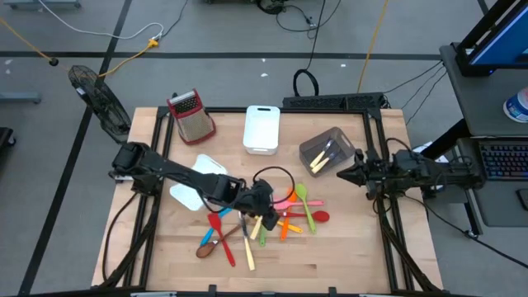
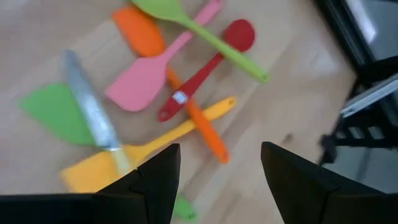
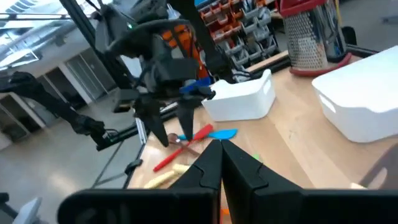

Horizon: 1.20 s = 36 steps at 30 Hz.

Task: Pick & Place Kitchen Items
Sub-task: Put the yellow table knife into the black bin

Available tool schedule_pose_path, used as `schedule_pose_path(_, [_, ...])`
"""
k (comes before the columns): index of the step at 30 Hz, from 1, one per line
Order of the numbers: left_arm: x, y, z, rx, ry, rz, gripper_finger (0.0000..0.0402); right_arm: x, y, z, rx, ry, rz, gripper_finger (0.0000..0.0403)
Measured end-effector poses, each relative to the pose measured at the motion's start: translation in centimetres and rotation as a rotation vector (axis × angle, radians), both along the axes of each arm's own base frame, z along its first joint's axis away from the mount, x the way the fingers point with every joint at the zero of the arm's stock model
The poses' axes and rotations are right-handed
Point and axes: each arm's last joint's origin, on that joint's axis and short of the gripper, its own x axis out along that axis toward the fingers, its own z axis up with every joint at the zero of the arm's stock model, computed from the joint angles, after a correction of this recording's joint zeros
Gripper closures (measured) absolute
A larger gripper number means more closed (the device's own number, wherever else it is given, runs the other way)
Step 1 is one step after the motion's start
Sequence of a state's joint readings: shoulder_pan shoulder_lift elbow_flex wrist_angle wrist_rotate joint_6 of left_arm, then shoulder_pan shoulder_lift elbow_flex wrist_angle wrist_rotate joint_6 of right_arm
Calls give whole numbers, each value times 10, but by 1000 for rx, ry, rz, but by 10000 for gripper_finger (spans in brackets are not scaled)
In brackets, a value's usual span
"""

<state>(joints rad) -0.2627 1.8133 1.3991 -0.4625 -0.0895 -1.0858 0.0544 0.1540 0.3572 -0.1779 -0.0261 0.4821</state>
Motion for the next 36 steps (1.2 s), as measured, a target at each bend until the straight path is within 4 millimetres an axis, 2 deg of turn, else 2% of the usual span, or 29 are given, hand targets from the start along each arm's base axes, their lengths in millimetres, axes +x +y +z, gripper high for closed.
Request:
schedule_pose_path(6, [2, 4, -20, -27, 115, 15, 172, -7, 0, 2, 4, -34, 0, 403])
schedule_pose_path(12, [8, 8, -34, -63, 153, 32, 172, -11, -1, 1, 4, -31, 0, 403])
schedule_pose_path(20, [11, -2, -61, -154, 260, 24, 172, -12, -1, -2, 7, -8, 0, 403])
schedule_pose_path(27, [6, -11, -63, -153, 300, 89, 172, -12, -1, -3, 4, -1, 0, 403])
schedule_pose_path(36, [2, -19, -71, -150, 345, 91, 172, -12, -1, -3, 3, -3, 0, 403])
